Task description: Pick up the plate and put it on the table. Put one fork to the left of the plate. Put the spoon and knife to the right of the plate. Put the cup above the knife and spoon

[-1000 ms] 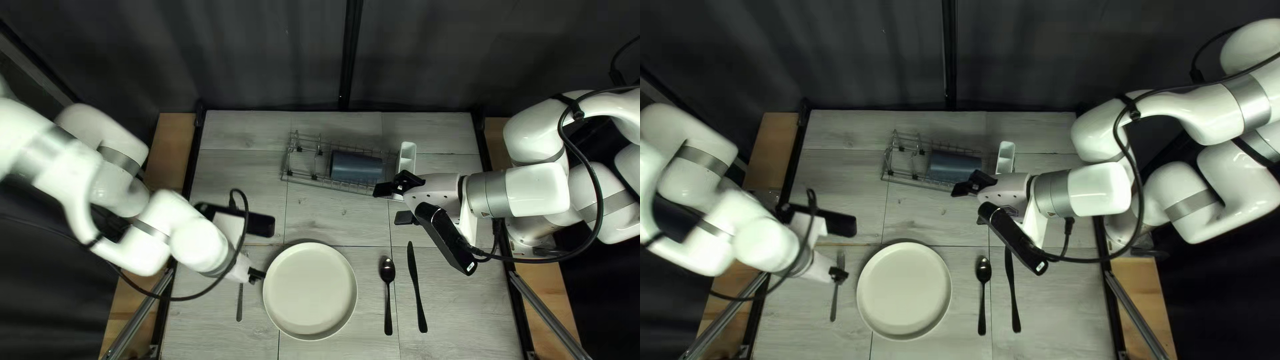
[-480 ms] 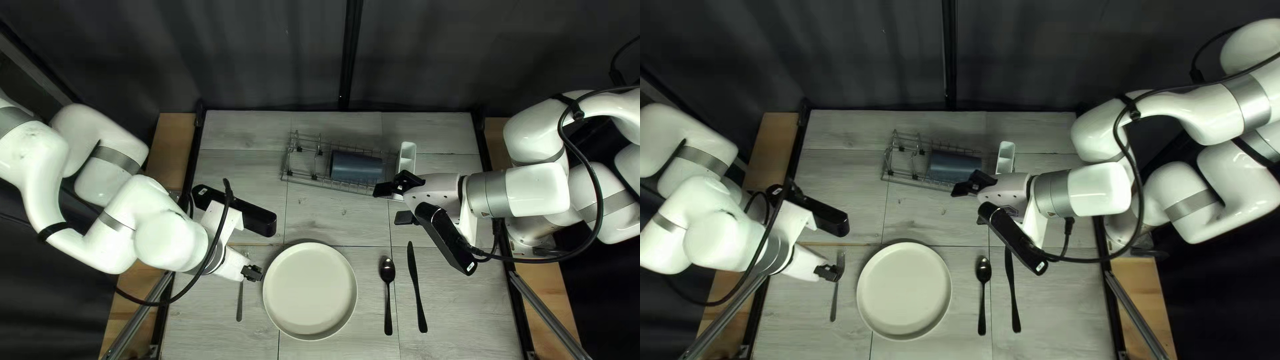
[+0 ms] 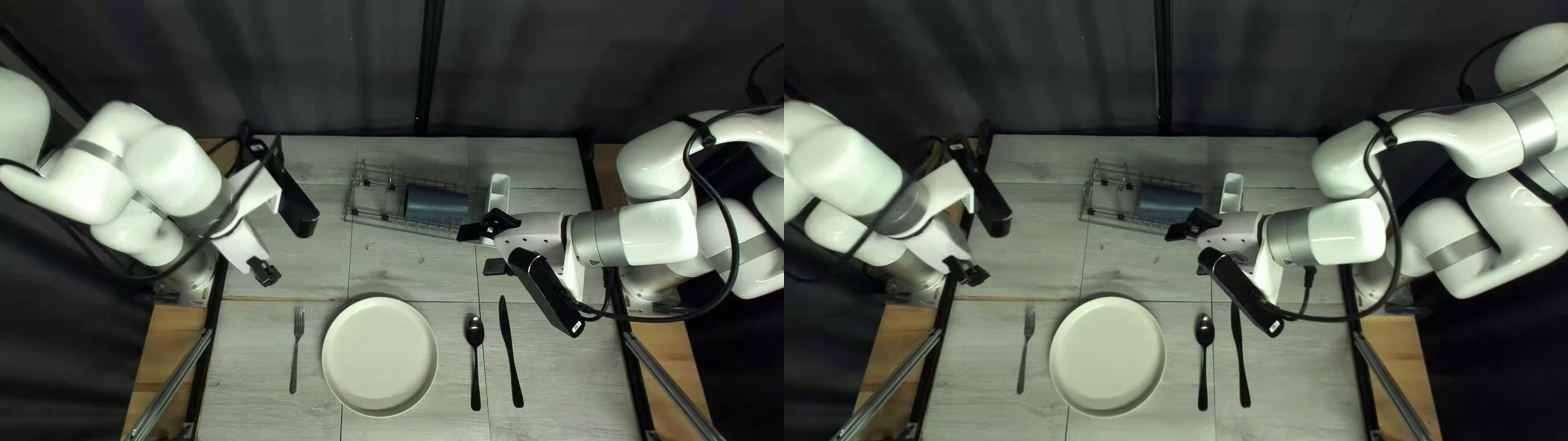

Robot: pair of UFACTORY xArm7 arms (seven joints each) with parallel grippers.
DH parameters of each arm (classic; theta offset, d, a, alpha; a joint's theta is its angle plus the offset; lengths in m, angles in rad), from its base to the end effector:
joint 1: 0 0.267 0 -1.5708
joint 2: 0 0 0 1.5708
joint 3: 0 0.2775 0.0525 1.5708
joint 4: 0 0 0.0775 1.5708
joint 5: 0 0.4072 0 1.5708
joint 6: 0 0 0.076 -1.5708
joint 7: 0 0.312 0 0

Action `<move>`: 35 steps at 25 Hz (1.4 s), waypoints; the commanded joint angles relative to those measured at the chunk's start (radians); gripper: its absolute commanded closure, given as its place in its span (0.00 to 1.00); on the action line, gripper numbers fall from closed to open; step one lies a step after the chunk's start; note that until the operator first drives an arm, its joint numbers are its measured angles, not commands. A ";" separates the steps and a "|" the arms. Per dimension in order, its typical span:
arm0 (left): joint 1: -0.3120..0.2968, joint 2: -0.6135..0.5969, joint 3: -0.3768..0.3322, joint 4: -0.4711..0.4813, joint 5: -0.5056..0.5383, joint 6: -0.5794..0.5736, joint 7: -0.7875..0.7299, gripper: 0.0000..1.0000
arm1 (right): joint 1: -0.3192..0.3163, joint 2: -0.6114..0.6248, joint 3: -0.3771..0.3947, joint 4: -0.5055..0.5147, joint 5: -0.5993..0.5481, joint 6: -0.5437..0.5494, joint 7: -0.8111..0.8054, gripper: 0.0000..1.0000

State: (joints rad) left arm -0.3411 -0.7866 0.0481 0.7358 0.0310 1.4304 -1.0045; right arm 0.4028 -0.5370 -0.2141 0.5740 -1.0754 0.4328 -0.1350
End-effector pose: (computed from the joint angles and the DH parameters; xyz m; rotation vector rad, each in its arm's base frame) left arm 0.3415 -0.0991 0.2538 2.8967 1.0509 0.1088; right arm 0.5694 0.0728 0.2433 2.0053 1.3104 0.8341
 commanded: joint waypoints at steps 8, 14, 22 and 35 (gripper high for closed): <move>-0.088 -0.194 0.036 0.048 0.123 0.236 0.315 0.00 | 0.000 0.000 0.000 0.000 0.000 0.000 0.000 0.00; -0.098 -0.209 0.025 0.044 0.144 0.238 0.353 0.00 | 0.000 0.000 0.000 0.000 0.000 0.000 0.000 0.00; -0.098 -0.209 0.025 0.044 0.144 0.238 0.353 0.00 | 0.048 -0.037 -0.089 0.020 0.179 0.112 -0.124 0.00; -0.098 -0.209 0.025 0.044 0.144 0.238 0.353 0.00 | 0.113 0.072 -0.292 0.263 0.619 0.525 -0.270 0.00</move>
State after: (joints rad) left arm -0.4393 -0.9958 0.0733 0.7797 0.1754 1.6687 -0.6517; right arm 0.5127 -0.4759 -0.4977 0.8235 -0.4721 0.9400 -0.3984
